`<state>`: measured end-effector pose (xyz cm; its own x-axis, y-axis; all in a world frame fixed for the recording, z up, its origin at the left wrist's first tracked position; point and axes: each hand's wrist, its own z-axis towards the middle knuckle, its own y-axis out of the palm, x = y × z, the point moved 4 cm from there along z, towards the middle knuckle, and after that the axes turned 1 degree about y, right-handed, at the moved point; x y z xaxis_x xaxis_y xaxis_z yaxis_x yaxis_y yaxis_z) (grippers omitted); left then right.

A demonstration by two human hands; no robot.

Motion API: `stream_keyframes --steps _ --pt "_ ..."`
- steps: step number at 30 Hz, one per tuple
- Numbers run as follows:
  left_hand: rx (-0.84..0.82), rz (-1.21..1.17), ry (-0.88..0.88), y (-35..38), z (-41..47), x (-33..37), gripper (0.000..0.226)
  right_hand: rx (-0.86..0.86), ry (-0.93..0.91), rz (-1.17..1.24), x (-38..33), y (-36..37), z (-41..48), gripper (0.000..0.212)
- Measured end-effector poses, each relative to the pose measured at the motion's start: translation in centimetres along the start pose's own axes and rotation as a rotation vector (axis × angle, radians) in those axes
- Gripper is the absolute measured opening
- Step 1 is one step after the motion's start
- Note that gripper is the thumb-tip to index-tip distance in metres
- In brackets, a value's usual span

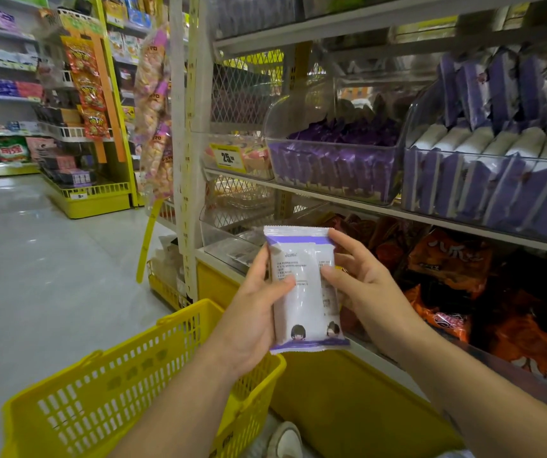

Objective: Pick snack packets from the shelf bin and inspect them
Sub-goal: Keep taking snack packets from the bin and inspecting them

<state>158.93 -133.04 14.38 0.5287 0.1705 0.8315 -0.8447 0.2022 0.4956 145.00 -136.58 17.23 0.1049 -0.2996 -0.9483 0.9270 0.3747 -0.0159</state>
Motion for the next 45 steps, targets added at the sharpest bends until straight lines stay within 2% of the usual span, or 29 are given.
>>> stream_keyframes --steps 5,7,9,11,15,21,25,30,34,45 --pt "0.063 0.110 0.048 -0.6 0.1 -0.1 0.059 -0.058 -0.098 -0.153 -1.4 0.0 -0.3 0.046" --pt "0.082 0.168 0.057 -0.8 0.1 -0.1 0.060 -0.052 -0.152 -0.192 -1.7 0.1 -0.5 0.054" --pt "0.088 0.189 0.056 -0.9 0.1 -0.1 0.059 -0.040 -0.162 -0.184 -1.7 0.1 -0.6 0.065" --pt "0.094 0.188 0.055 -1.0 0.1 -0.2 0.058 -0.059 -0.157 -0.142 -1.7 0.2 -0.6 0.066" --pt "0.123 0.111 0.051 -1.2 0.2 -0.3 0.051 -0.136 -0.170 -0.107 -2.2 0.9 -0.6 0.038" --pt "0.180 -0.170 0.025 -1.7 0.3 0.0 0.045 -0.256 -0.049 -0.045 -2.2 1.0 -1.1 0.047" --pt "0.226 -0.209 0.022 -2.4 0.4 0.5 0.050 -0.310 0.032 -0.120 -1.9 0.8 -1.5 0.054" --pt "0.265 -0.239 0.033 -2.6 0.4 0.9 0.045 -0.305 0.124 -0.123 -1.0 -0.1 -1.6 0.043" --pt "0.259 -0.273 0.019 -2.4 0.4 0.8 0.045 -0.246 0.156 -0.092 0.2 -0.4 -1.6 0.047" --pt "0.235 -0.367 0.003 -1.6 0.3 0.5 0.055 -0.084 -0.046 -0.362 1.2 0.9 -2.5 0.073"
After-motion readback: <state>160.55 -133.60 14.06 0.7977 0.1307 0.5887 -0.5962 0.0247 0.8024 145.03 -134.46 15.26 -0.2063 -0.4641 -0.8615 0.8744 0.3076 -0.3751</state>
